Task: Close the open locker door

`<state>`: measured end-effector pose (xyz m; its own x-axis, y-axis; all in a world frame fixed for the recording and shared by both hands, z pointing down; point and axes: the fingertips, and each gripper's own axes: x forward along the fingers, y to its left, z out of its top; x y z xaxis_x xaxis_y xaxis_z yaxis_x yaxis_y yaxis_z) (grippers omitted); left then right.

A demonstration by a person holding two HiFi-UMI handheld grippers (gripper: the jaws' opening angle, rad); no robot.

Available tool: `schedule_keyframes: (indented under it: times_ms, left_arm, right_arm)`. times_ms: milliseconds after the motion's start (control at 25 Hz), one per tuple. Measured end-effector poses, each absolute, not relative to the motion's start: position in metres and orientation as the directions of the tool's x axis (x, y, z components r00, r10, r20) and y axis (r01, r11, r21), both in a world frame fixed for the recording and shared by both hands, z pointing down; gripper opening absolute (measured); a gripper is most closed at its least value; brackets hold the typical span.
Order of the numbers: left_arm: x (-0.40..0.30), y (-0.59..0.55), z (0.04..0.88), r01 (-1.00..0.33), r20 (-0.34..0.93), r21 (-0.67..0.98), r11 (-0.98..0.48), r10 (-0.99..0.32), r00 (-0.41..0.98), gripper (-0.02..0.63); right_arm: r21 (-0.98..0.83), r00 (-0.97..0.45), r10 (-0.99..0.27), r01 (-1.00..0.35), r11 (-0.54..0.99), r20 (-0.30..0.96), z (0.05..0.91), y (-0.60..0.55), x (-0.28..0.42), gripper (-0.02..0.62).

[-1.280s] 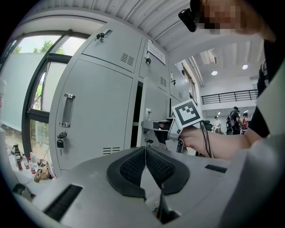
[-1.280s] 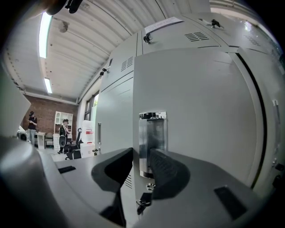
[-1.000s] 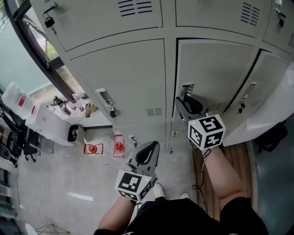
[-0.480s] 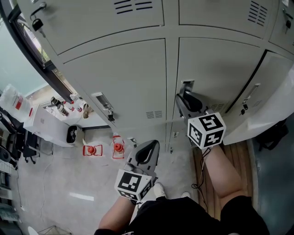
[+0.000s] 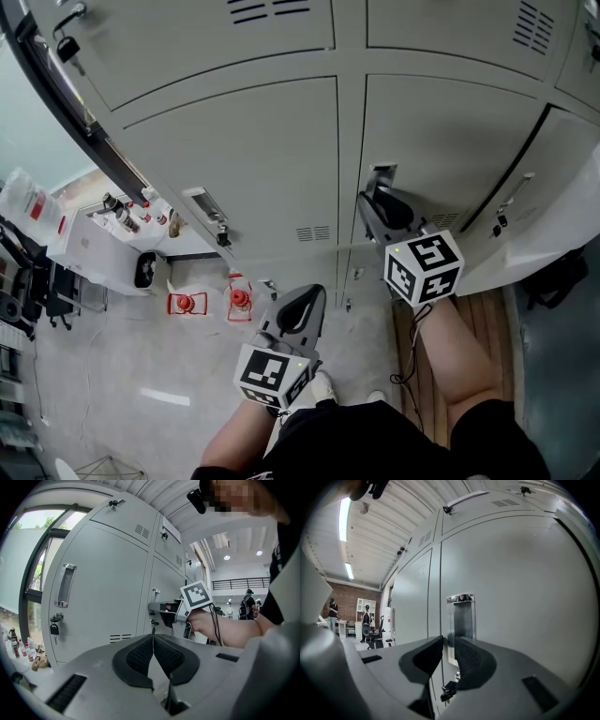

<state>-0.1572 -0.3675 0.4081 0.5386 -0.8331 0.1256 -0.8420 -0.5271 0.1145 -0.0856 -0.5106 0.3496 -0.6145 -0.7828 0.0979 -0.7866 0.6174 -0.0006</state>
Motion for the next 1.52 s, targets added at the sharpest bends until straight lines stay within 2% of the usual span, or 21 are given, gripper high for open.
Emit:
schedule_keyframes:
  times_ms: [640, 920, 1520]
  left_arm:
    - [-0.122, -0.347, 0.396, -0.851, 0.116, 0.111, -0.513, -0.844, 0.523, 0.017]
    - [-0.092, -0.321, 0.381, -0.872, 0.082, 0.102, -0.479, -0.869, 0.488, 0.017]
    - [-0.03, -0.234, 0.381, -0.908, 0.085, 0.1, -0.406, -0.906, 0.414, 0.017]
  right_arm:
    - [-0.002, -0.623, -0.775, -0.78, 0.626, 0.105, 0.348, -0.481, -0.044, 0.132]
    - [0.008, -0.66, -0.744, -0.748, 0.664, 0.108, 0.344, -0.434, -0.014, 0.055]
    - [0.014, -0.746, -0.656, -0.659, 0.752, 0.118, 0.351, -0.315, 0.037, 0.054]
